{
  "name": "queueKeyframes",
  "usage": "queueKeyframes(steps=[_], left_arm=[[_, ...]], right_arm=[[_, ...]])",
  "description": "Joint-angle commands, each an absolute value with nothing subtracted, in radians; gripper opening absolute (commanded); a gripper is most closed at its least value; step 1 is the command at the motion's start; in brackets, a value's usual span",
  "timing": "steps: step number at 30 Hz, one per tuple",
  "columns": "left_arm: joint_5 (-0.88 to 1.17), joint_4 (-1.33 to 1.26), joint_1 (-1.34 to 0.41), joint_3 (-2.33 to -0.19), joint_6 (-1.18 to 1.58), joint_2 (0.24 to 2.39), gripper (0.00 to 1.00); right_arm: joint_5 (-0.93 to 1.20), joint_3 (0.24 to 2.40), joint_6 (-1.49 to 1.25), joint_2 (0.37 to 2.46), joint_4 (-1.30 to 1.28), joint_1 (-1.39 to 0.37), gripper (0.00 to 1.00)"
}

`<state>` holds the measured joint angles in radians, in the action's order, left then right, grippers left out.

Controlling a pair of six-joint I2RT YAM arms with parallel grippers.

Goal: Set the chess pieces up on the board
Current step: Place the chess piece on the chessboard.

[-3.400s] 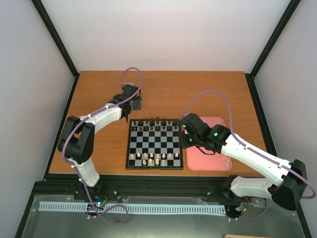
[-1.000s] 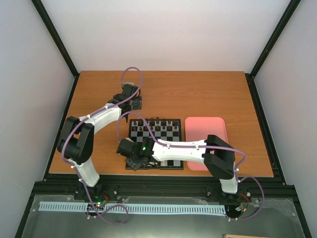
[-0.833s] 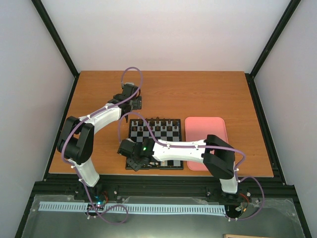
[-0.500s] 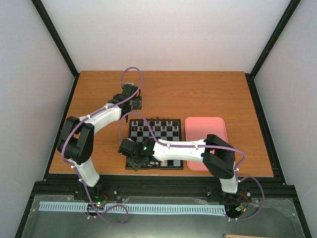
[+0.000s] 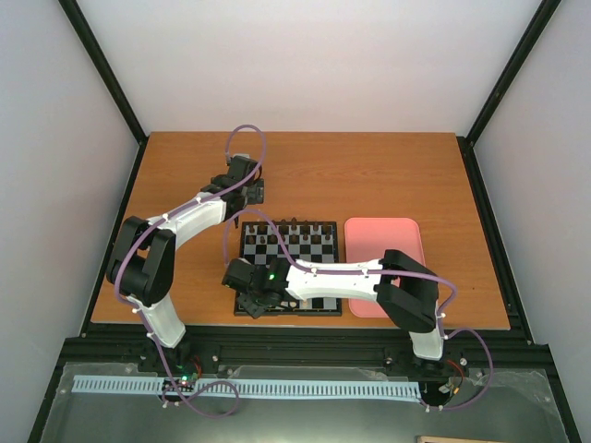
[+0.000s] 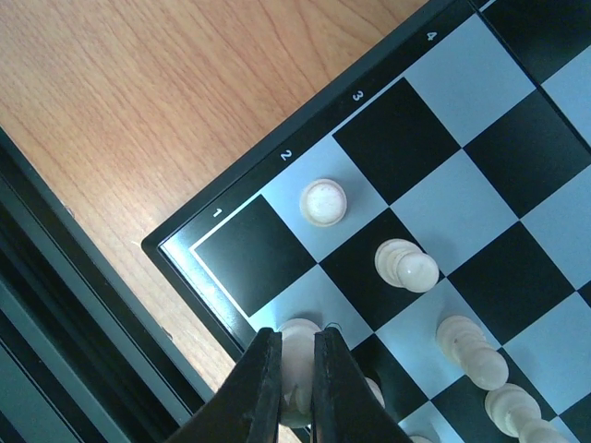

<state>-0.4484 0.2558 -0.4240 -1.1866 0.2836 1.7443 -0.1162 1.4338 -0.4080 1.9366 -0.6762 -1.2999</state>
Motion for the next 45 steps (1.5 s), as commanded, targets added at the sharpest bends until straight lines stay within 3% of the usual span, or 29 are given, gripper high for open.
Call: queueKeyframes(steps=[1,21,29,42,45], left_arm=[[-0.463,0.250,-0.431,-1.199,0.273,1.737,1.00],[-0.466,0.250,-0.431,-1.203,0.273,1.743,1.00],[-0.468,0.250,-0.431,-1.206,0.271,1.747,1.00],[-0.470,0.252,-0.431,-1.206,0.270,1.744,1.00],[-0.471,0.252,-0.431,-1.206,0.268,1.743,1.00]], right_arm=[[-0.117,1.423,-0.415,1.944,-0.651,-1.292,0.03],[-0.098,1.423,-0.406,1.968,-0.650,-1.289,0.10],[-0.112,1.424,-0.405,1.965,-0.655,-1.288,0.19],[-0.121,1.444,-0.367,1.906,-0.664,-1.289,0.24],[-0.123,1.454,-0.355,1.872,-0.678,-1.289,0.33]])
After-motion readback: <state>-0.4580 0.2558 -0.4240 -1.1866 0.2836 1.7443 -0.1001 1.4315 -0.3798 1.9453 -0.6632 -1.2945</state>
